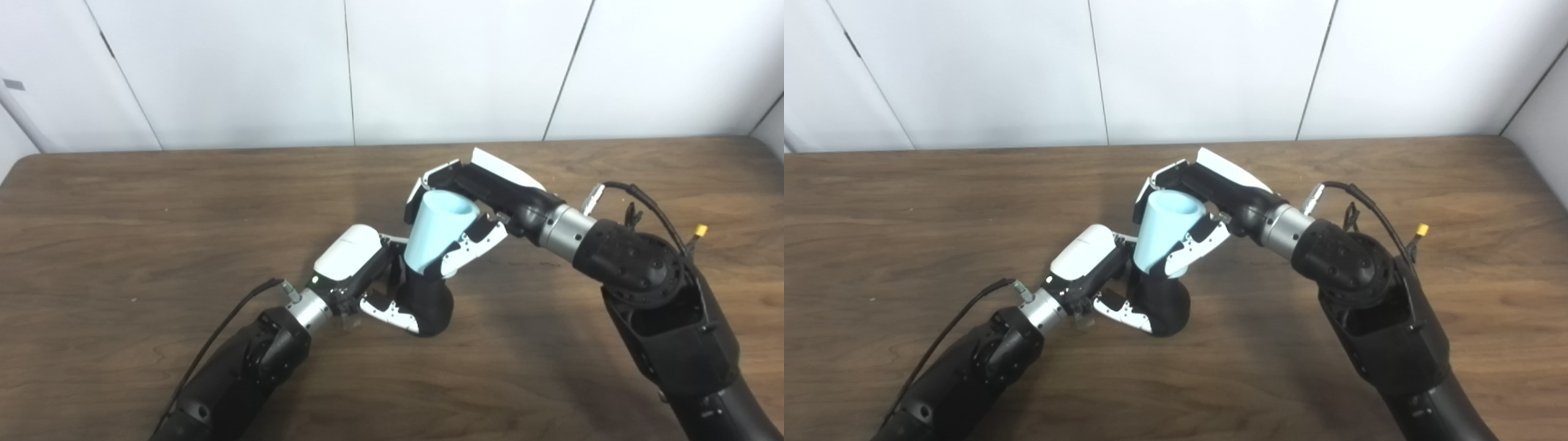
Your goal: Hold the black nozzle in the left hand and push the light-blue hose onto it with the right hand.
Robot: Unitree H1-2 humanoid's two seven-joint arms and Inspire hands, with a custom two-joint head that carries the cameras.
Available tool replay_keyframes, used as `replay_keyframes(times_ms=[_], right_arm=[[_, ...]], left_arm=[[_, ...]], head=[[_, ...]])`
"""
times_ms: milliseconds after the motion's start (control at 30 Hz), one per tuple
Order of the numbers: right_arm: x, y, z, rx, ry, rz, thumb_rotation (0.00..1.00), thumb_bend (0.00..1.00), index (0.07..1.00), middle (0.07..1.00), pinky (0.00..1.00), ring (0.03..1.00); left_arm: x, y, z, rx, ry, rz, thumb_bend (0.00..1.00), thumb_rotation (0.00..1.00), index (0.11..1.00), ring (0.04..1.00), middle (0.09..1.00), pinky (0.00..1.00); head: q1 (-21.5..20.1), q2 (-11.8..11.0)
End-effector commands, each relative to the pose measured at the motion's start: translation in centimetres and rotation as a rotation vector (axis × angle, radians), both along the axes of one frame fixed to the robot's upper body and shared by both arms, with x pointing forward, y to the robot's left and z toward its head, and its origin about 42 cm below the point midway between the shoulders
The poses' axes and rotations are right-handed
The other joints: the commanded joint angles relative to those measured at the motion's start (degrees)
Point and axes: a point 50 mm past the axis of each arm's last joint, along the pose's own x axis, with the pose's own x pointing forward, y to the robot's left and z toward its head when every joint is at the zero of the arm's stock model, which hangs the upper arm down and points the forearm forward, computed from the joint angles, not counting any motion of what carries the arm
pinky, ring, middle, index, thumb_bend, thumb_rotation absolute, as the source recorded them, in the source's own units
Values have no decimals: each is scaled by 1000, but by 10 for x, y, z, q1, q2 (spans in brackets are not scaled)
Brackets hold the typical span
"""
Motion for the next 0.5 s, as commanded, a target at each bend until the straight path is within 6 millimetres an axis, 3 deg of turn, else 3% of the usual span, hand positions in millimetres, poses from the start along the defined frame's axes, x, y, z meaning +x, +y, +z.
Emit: replay_keyframes(times_ms=[0, 467], right_arm=[[-3, 9, 20, 5, -62, 58, 0, 518, 517, 480, 311, 410], [-13, 9, 8, -33, -19, 92, 0, 518, 513, 488, 352, 416]], left_arm=[[-43, 2, -64, 164, 215, -9, 499, 0, 512, 378, 426, 251], [-43, 6, -63, 176, 232, -9, 499, 0, 513, 375, 427, 253]], head=[[0, 1], [-1, 4]])
